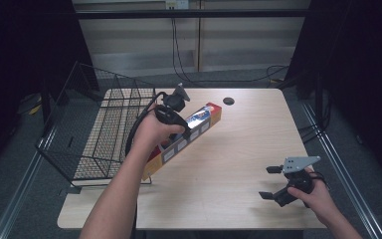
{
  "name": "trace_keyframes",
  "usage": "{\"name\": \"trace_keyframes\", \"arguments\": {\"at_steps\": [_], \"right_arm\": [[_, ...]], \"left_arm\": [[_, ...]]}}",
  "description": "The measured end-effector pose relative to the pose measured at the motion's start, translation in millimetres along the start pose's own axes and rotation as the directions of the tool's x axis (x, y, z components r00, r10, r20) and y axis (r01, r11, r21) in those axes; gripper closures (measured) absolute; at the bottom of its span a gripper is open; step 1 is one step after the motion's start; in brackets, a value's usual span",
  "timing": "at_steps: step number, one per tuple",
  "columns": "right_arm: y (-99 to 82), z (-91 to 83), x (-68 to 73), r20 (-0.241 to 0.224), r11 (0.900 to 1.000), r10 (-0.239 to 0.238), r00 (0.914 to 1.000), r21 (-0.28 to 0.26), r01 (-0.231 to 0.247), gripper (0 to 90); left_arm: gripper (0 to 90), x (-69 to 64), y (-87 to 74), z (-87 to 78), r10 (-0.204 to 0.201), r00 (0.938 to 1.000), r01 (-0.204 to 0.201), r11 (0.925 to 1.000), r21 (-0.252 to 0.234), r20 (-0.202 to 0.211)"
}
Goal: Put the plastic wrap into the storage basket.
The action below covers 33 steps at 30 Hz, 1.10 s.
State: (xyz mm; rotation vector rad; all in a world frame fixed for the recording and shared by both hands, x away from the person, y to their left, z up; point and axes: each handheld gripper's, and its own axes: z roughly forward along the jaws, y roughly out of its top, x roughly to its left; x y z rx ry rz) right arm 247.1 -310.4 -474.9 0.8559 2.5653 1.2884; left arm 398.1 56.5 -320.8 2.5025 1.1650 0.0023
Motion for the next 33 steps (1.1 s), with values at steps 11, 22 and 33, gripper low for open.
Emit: {"name": "trace_keyframes", "arguments": {"at_steps": [11, 22, 33], "right_arm": [[0.4, -0.6, 0.0, 0.006, 1.0000, 0.000, 1.0000, -0.003, 0.000, 4.3], [0.8, -1.1, -0.1, 0.002, 1.0000, 0.001, 1.0000, -0.010, 0.000, 4.3], [0.7, -1.2, -0.3, -0.001, 1.0000, 0.002, 1.0000, -0.009, -0.002, 4.3]], "left_arm": [[43.8, 17.6, -7.3, -34.1, -0.070, 0.9968, 0.069, 0.9972, -0.027, -0.038], [43.9, 35.9, -18.7, -60.5, -0.122, 0.9893, 0.119, 0.9922, -0.039, -0.081], [43.8, 49.5, -27.5, -76.3, -0.157, 0.9827, 0.153, 0.9871, -0.047, -0.099]]}}
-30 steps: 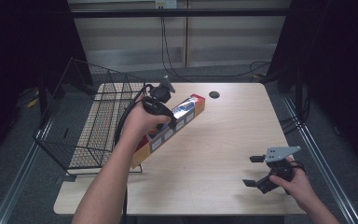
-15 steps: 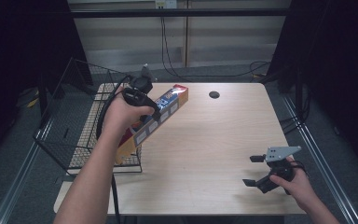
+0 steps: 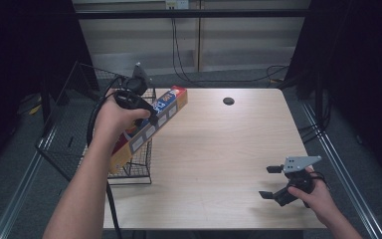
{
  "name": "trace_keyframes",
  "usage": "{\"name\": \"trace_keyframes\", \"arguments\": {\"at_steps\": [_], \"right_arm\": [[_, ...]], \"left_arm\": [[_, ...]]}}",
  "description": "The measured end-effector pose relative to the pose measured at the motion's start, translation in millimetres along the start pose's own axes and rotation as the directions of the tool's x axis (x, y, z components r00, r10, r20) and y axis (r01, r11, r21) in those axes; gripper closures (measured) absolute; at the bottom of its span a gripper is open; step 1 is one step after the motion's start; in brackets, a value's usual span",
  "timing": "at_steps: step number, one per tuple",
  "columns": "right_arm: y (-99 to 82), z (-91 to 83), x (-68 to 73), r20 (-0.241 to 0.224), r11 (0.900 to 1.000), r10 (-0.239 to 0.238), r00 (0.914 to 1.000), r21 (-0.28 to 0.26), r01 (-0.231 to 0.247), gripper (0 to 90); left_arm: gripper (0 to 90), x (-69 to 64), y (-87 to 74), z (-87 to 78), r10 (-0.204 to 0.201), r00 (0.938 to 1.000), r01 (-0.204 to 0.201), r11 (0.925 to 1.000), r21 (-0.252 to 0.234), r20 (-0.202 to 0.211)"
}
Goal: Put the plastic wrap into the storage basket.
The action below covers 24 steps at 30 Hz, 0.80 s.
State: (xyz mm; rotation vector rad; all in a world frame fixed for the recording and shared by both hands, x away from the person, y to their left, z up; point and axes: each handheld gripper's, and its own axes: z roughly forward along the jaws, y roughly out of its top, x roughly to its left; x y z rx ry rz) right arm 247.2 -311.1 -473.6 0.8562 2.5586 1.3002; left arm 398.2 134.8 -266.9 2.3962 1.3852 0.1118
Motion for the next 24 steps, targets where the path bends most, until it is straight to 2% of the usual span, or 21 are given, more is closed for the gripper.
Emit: {"name": "trace_keyframes", "arguments": {"at_steps": [8, 9, 10, 11, 13, 15, 17, 18, 19, 20, 24], "right_arm": [[-0.1, 0.1, 0.1, 0.003, 1.0000, 0.000, 1.0000, 0.000, 0.000, 4.3], [-0.1, 0.1, 0.2, 0.004, 1.0000, 0.002, 1.0000, 0.002, -0.002, 4.3], [-0.1, 0.3, 0.2, 0.005, 1.0000, 0.002, 1.0000, 0.003, -0.002, 4.3], [-0.1, 0.6, 0.1, 0.002, 1.0000, 0.001, 1.0000, 0.002, -0.001, 4.3], [-0.1, 0.6, 0.2, 0.002, 1.0000, 0.001, 1.0000, 0.002, -0.001, 4.3], [-0.1, 0.4, 0.2, 0.002, 1.0000, 0.004, 1.0000, 0.001, -0.004, 4.3], [-0.2, 0.5, 0.1, -0.005, 1.0000, 0.007, 1.0000, 0.000, -0.007, 4.3], [-0.2, 0.5, 0.0, -0.004, 1.0000, 0.007, 1.0000, 0.000, -0.007, 4.3], [-0.3, 0.4, 0.0, -0.005, 1.0000, 0.010, 0.9999, 0.001, -0.010, 4.3], [-0.4, 0.5, 0.0, -0.004, 1.0000, 0.008, 1.0000, 0.000, -0.008, 4.3], [-0.3, 0.6, -0.2, -0.003, 1.0000, 0.007, 1.0000, 0.000, -0.007, 4.3]], "left_arm": [[43.8, 12.6, -5.9, -10.8, -0.040, 0.9992, 0.040, 0.9991, -0.009, 0.000], [43.8, 15.0, -6.5, -12.2, -0.034, 0.9994, 0.034, 0.9994, -0.004, -0.001], [43.8, 15.5, -7.3, -12.4, -0.050, 0.9987, 0.050, 0.9987, -0.012, 0.000], [43.8, 17.6, -8.0, -13.9, -0.045, 0.9990, 0.045, 0.9990, -0.006, -0.003], [43.8, 20.2, -9.5, -15.2, -0.065, 0.9979, 0.065, 0.9978, -0.014, -0.004], [43.8, 23.7, -10.7, -16.9, -0.057, 0.9983, 0.057, 0.9983, -0.012, -0.008], [43.8, 25.1, -12.2, -17.6, -0.081, 0.9966, 0.081, 0.9965, -0.019, -0.010], [43.8, 27.4, -12.7, -18.5, -0.069, 0.9975, 0.069, 0.9975, -0.013, -0.014], [43.9, 27.8, -13.4, -18.7, -0.088, 0.9960, 0.088, 0.9960, -0.017, -0.011], [43.9, 30.0, -13.9, -19.8, -0.079, 0.9967, 0.079, 0.9968, -0.011, -0.014], [43.9, 35.4, -16.7, -23.3, -0.103, 0.9946, 0.102, 0.9946, -0.018, -0.015]]}}
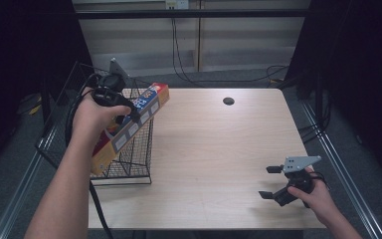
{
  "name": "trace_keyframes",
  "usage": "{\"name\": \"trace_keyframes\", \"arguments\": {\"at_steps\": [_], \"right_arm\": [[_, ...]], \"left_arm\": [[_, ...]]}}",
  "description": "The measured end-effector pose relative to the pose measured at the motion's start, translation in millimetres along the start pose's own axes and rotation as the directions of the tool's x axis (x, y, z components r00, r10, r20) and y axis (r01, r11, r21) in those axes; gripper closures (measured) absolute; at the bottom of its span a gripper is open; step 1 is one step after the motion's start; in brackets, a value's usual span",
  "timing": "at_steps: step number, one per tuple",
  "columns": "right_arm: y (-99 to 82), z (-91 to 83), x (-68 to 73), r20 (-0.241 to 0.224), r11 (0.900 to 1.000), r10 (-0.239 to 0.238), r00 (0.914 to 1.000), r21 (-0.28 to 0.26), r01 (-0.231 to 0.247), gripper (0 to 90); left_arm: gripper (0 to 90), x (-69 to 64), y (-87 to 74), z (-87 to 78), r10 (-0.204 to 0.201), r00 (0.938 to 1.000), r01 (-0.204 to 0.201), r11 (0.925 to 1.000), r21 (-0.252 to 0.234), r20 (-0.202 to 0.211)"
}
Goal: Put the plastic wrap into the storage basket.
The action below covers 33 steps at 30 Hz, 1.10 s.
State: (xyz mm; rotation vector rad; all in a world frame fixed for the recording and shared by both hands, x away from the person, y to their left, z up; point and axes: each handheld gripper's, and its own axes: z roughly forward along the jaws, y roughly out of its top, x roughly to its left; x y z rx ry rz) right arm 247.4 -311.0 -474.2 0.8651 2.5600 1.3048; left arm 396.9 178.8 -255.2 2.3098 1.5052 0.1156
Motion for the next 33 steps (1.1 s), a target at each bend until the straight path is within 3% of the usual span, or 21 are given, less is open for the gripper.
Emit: {"name": "trace_keyframes", "arguments": {"at_steps": [17, 33], "right_arm": [[0.0, 1.6, 0.7, -0.001, 1.0000, -0.003, 1.0000, 0.004, 0.003, 4.4], [0.0, 0.8, 1.0, -0.001, 1.0000, 0.003, 1.0000, 0.003, -0.002, 4.4]], "left_arm": [[43.8, 21.9, -7.7, -16.6, -0.073, 0.9965, 0.073, 0.9972, -0.018, -0.039], [43.7, 42.1, -16.4, -28.2, -0.141, 0.9874, 0.139, 0.9896, -0.035, -0.070]]}}
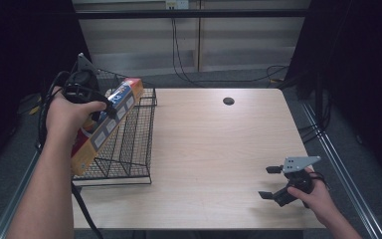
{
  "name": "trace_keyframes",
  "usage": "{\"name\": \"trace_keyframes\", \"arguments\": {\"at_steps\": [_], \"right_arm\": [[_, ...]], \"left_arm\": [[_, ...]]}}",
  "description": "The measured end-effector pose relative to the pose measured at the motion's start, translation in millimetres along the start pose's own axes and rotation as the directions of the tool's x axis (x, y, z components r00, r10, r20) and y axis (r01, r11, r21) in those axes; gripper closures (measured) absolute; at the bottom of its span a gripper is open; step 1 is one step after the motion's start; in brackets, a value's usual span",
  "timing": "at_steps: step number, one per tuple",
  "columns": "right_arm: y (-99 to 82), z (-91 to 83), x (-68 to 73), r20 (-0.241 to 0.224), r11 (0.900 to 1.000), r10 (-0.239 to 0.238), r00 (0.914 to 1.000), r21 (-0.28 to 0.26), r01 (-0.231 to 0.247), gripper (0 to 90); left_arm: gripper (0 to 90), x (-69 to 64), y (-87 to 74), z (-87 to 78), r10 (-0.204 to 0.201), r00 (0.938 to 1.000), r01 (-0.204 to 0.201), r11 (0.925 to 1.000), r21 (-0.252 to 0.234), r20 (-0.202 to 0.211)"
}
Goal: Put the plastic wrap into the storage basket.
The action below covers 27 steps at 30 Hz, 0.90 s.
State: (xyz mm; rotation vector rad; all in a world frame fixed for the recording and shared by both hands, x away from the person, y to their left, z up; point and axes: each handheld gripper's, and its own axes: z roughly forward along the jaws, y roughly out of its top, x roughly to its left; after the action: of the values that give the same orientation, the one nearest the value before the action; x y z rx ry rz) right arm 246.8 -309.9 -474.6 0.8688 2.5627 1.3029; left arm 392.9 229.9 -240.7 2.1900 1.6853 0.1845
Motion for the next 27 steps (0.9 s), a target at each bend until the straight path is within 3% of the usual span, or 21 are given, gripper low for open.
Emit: {"name": "trace_keyframes", "arguments": {"at_steps": [10, 27], "right_arm": [[0.2, -0.5, 0.0, 0.008, 1.0000, -0.003, 1.0000, 0.001, 0.003, 4.4], [0.0, 0.1, 0.1, 0.000, 1.0000, -0.002, 1.0000, -0.002, 0.002, 4.4]], "left_arm": [[43.7, 12.5, -4.1, -5.2, -0.050, 0.9983, 0.049, 0.9987, -0.013, -0.029], [43.8, 29.0, -10.0, -14.4, -0.136, 0.9870, 0.133, 0.9904, -0.035, -0.086]]}}
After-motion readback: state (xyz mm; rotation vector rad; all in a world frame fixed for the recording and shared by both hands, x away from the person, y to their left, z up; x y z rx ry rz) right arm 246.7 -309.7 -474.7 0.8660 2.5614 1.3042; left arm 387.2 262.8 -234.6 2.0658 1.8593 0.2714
